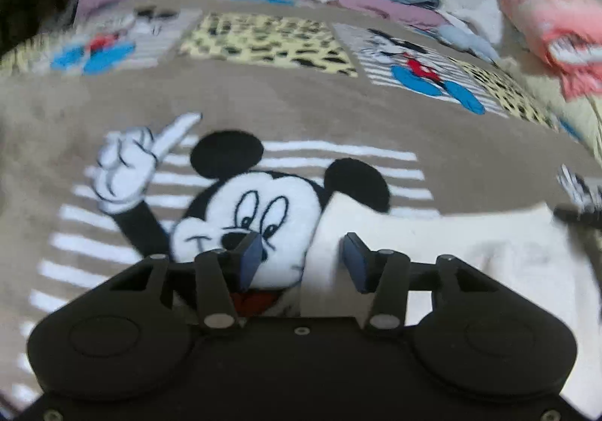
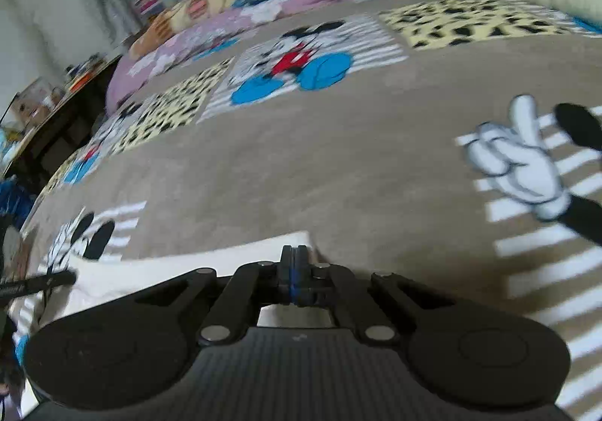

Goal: Fold clothes

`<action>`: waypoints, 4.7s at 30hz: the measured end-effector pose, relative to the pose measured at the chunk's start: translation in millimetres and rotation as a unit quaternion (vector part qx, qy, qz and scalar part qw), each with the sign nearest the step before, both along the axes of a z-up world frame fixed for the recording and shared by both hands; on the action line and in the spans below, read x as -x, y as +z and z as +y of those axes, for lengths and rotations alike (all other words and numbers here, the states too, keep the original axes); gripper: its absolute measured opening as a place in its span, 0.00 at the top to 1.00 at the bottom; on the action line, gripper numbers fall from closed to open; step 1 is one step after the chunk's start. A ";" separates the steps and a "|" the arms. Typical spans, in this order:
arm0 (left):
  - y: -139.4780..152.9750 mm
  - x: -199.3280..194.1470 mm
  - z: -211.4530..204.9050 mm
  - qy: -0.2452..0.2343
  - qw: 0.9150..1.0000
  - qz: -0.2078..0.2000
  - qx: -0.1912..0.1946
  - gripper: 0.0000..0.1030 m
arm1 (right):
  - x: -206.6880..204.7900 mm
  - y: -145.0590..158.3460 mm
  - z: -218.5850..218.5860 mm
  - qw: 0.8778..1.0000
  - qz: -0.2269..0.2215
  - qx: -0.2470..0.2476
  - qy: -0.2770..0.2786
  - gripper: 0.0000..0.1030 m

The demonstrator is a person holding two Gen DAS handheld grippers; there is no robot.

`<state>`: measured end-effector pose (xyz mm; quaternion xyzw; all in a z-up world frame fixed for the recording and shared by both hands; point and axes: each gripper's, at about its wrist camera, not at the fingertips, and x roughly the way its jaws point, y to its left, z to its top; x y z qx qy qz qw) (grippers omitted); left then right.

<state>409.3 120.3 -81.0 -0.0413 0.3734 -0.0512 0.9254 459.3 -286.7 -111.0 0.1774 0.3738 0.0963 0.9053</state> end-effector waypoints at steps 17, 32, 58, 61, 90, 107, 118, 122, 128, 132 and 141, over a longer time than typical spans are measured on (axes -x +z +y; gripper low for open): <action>14.5 206.8 -53.1 -0.013 0.998 -0.051 0.017 0.34 | 221.7 39.3 -11.4 0.995 -0.073 -0.072 0.006 0.74; -49.4 339.3 -137.6 -0.037 0.991 -0.085 -0.092 0.37 | 396.1 -3.7 107.7 0.980 -0.119 0.044 0.153 0.71; -47.8 344.4 -268.1 -0.218 0.947 -0.101 -0.214 0.37 | 401.7 -37.7 -130.8 0.923 -0.069 -0.324 -0.195 0.59; -52.6 337.1 -297.3 -0.240 0.932 -0.118 -0.246 0.37 | 399.9 -45.9 -149.6 0.908 -0.073 -0.348 -0.222 0.58; -71.4 243.9 -492.6 -0.364 0.807 -0.207 -0.417 0.54 | 388.1 -85.6 -240.7 0.790 -0.116 -0.530 -0.287 0.50; -77.3 204.6 -540.3 -0.384 0.787 -0.191 -0.443 0.93 | 387.5 -100.6 -252.7 0.750 -0.142 -0.560 -0.322 0.49; 22.7 178.7 -479.7 -0.341 0.896 -0.140 -0.247 0.94 | 376.0 -87.0 -234.4 0.792 -0.155 -0.504 -0.308 0.47; 63.0 170.9 -444.1 -0.309 0.921 -0.145 -0.191 0.94 | 353.0 -52.8 -203.1 0.869 -0.153 -0.402 -0.242 0.41; 104.5 161.0 -393.8 -0.264 0.942 -0.153 -0.141 0.94 | 322.9 -13.3 -118.4 0.957 -0.137 -0.235 -0.095 0.41; 122.8 161.1 -355.6 -0.236 0.954 -0.154 -0.106 0.94 | 332.2 -14.3 -57.3 0.987 -0.107 -0.117 -0.023 0.41; 141.2 173.7 -274.3 -0.183 0.968 -0.163 -0.056 0.94 | 346.2 -16.9 28.7 0.989 -0.117 0.058 0.065 0.40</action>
